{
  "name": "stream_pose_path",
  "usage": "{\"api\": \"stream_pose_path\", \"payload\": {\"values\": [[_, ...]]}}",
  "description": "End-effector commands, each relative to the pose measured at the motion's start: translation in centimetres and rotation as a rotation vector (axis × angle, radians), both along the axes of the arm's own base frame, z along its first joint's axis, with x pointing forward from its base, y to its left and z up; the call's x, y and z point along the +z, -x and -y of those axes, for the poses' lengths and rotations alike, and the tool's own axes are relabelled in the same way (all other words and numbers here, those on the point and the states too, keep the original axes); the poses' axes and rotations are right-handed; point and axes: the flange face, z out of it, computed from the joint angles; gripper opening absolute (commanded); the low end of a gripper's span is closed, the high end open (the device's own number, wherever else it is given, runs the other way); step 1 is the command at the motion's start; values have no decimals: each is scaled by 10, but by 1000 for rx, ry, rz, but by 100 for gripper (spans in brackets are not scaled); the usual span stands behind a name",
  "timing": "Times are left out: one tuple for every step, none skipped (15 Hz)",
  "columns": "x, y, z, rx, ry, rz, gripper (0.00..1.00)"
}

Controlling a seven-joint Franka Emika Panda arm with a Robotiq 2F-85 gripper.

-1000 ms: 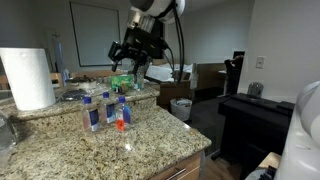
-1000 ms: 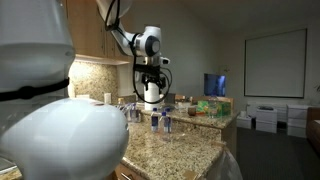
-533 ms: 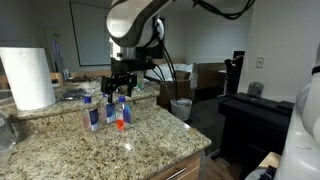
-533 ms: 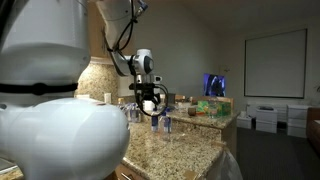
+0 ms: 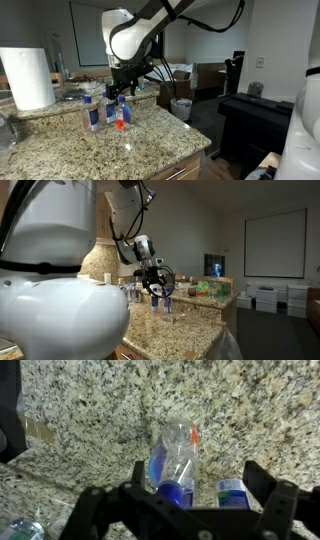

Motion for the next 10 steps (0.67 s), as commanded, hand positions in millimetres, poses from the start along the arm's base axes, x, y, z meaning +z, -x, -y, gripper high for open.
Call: {"api": "stream_pose_path", "payload": {"values": [[-11,-7,-1,-84,4,27,100],[-13,-7,-3,-112,-11,35,100],[-15,-6,-6,-135,-28,39,100],[-16,-7,-7,-159,-45,56,100],[-16,-7,-9,-184,-53,76,100],[-15,-8,-12,-204,-62,106,100],[-13,-9,-15,-220,-64,144,100],[-12,-9,-17,-237,-57,179,100],[-13,-10,-18,-249,-50,207,100],[-14,-10,-20,-264,-42,227,100]]}}
